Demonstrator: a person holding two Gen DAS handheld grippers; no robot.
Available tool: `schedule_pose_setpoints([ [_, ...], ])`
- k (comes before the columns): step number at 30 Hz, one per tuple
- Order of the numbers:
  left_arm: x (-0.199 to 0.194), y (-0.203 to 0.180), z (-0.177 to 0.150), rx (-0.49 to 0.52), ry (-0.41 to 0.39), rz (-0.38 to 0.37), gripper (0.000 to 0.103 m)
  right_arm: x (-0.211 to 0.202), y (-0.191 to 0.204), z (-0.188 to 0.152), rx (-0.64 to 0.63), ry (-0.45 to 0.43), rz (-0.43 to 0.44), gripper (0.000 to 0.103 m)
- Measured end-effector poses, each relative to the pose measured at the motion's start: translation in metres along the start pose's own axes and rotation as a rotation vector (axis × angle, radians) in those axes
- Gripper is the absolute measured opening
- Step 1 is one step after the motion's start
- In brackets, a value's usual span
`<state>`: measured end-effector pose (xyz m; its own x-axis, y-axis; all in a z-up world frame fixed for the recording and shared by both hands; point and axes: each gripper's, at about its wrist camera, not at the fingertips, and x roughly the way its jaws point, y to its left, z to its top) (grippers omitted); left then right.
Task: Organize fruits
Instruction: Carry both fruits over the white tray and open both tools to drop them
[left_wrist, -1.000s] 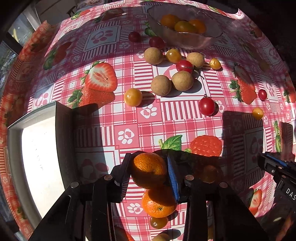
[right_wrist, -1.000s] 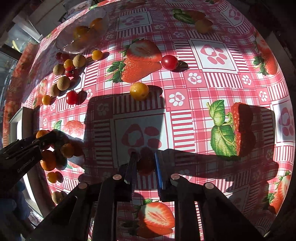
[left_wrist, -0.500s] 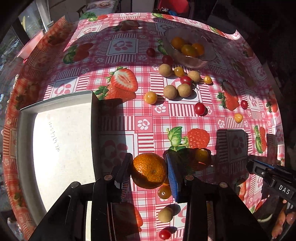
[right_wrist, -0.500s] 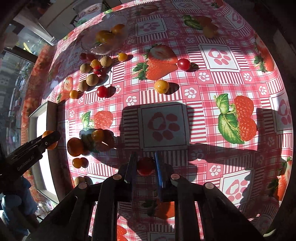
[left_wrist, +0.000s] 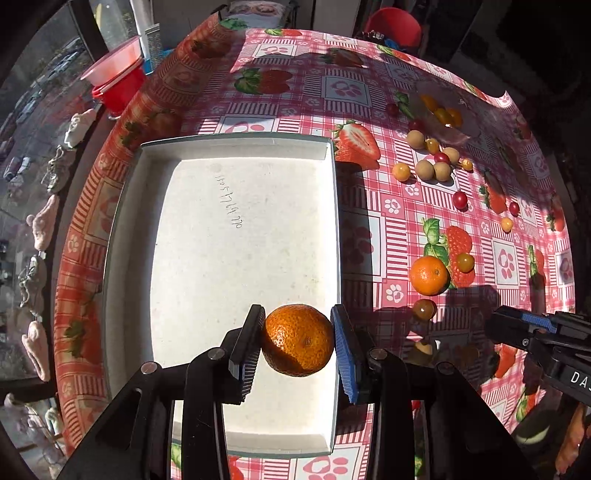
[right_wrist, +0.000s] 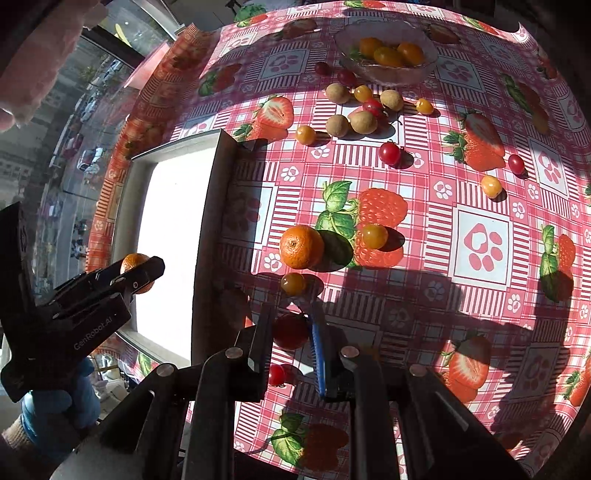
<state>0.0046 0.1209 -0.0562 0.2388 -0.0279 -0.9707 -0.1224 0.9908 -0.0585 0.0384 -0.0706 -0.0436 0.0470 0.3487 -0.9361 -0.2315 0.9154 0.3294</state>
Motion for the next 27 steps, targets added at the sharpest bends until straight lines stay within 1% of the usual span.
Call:
schedule_pose_setpoints([
  [5,0.011,0.042,-0.023,-0.035,0.035,0.048,0.039,0.032,0.064,0.002,-0.106,0.051,0.045,0.020],
  [11,0.034,0.074,-0.046,-0.027,0.094,0.118,0.039,0.076,0.126,-0.003,-0.202,0.120,0.074,0.020],
  [15,0.045,0.090,-0.052,-0.046,0.120,0.128,0.039,0.108,0.144,-0.001,-0.234,0.168,0.043,0.020],
  [18,0.048,0.093,-0.053,-0.036,0.118,0.152,0.039,0.129,0.151,0.002,-0.247,0.196,0.005,0.022],
  [19,0.049,0.093,-0.053,-0.033,0.117,0.156,0.044,0.133,0.151,0.003,-0.248,0.204,-0.004,0.022],
  [20,0.048,0.093,-0.052,-0.031,0.109,0.168,0.054,0.136,0.152,0.003,-0.248,0.212,-0.010,0.022],
  [21,0.048,0.093,-0.053,-0.027,0.103,0.179,0.061,0.139,0.152,0.004,-0.246,0.221,-0.012,0.022],
  [22,0.048,0.092,-0.053,-0.023,0.099,0.185,0.071,0.141,0.152,0.004,-0.243,0.228,-0.013,0.023],
  [23,0.047,0.091,-0.053,-0.020,0.093,0.189,0.073,0.143,0.152,0.005,-0.238,0.234,-0.011,0.027],
  [24,0.047,0.091,-0.054,-0.016,0.093,0.191,0.073,0.152,0.157,0.010,-0.234,0.236,-0.016,0.037],
  [25,0.048,0.090,-0.054,-0.012,0.099,0.191,0.073,0.152,0.157,0.011,-0.227,0.238,-0.010,0.043],
  [26,0.049,0.090,-0.055,-0.009,0.106,0.194,0.073,0.149,0.155,0.012,-0.218,0.236,0.004,0.059],
  [27,0.049,0.090,-0.055,-0.007,0.108,0.194,0.074,0.145,0.152,0.011,-0.209,0.229,0.014,0.073],
])
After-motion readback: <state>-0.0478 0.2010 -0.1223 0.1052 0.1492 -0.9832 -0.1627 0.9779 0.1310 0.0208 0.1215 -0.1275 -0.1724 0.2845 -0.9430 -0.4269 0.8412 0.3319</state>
